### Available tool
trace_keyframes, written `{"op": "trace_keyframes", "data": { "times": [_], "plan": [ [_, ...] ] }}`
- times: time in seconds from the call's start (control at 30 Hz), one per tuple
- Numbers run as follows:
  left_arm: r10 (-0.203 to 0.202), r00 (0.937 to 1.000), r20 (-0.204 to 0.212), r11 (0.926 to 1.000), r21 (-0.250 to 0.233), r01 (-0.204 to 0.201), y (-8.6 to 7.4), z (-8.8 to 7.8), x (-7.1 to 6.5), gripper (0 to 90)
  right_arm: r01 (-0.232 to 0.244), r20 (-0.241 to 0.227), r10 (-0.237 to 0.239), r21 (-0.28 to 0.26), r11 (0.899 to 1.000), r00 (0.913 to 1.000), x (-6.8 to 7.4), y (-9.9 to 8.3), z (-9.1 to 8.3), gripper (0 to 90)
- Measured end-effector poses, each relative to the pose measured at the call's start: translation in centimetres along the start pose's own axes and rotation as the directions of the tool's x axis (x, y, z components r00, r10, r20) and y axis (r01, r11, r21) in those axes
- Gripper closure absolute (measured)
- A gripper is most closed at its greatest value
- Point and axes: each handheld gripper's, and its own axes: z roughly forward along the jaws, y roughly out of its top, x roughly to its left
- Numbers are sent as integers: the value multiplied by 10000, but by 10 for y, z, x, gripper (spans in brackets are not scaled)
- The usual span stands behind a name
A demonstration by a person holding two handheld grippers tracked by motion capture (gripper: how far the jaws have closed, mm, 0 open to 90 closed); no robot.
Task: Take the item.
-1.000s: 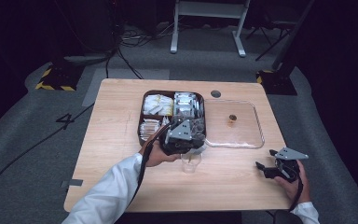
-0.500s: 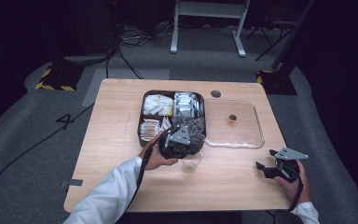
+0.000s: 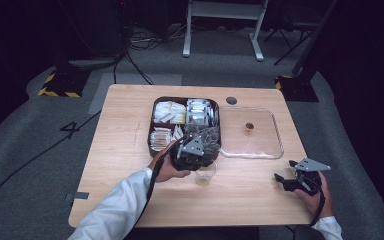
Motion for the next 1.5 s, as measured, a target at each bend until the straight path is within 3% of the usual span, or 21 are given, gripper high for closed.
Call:
{"op": "trace_keyframes", "data": {
  "times": [0.27, 0.43, 0.6, 0.67, 0.73, 0.8, 0.83, 0.93, 1.13, 1.23, 1.33, 1.4, 1.47, 1.5],
  "plan": [
    [15, 9963, -855, 9998, -211, -33, 2, -25, 1, 610, 3, -2, -3, -5, 10000, 10000, 0, 0, 0, 174],
    [22, 9798, -1997, 10000, 58, -11, -3, -44, -1, 495, -16, -1, 16, 2, 10000, 10000, 0, 0, 0, 173],
    [-2, 9662, -2577, 9993, 360, 98, -13, -56, -5, 433, -24, -15, 24, -2, 10000, 10000, 0, 0, 0, 173],
    [-1, 9644, -2644, 9992, 389, 107, -14, -58, -5, 420, 0, 6, 0, 0, 10000, 10000, 0, 0, 0, 173],
    [-37, 9583, -2856, 9978, 621, 224, -21, -63, -5, 395, -14, 7, 14, -1, 10000, 10000, 0, 0, 0, 173],
    [-69, 9585, -2851, 9976, 637, 261, -23, -65, -4, 378, -3, 5, 3, 1, 10000, 10000, 0, 0, 0, 173],
    [-50, 9539, -3002, 9968, 749, 288, -28, -69, -4, 347, 3, 7, -3, 4, 10000, 10000, 0, 0, 0, 173],
    [-175, 9566, -2910, 9950, 895, 454, -34, -74, -5, 292, -21, 2, 21, 4, 10000, 10000, 0, 0, 0, 172],
    [-331, 9493, -3125, 9883, 1311, 776, -52, -79, -7, 215, -26, 40, 26, 2, 10000, 10000, 0, 0, 0, 172],
    [-417, 9515, -3047, 9872, 1340, 862, -60, -82, -8, 189, -33, 35, 33, 5, 10000, 10000, 0, 0, 0, 172],
    [-380, 9476, -3172, 9848, 1488, 894, -65, -83, -8, 176, -36, 40, 36, 7, 10000, 10000, 0, 0, 0, 172],
    [-184, 9388, -3440, 9823, 1686, 811, -73, -84, -12, 167, -49, 33, 49, 6, 10000, 10000, 0, 0, 0, 172],
    [-198, 9383, -3454, 9818, 1705, 835, -75, -85, -12, 168, -50, 51, 50, 12, 10000, 10000, 0, 0, 0, 172],
    [-290, 9346, -3546, 9799, 1747, 967, -80, -86, -13, 168, -45, 57, 45, 11, 10000, 10000, 0, 0, 0, 172]
  ]
}}
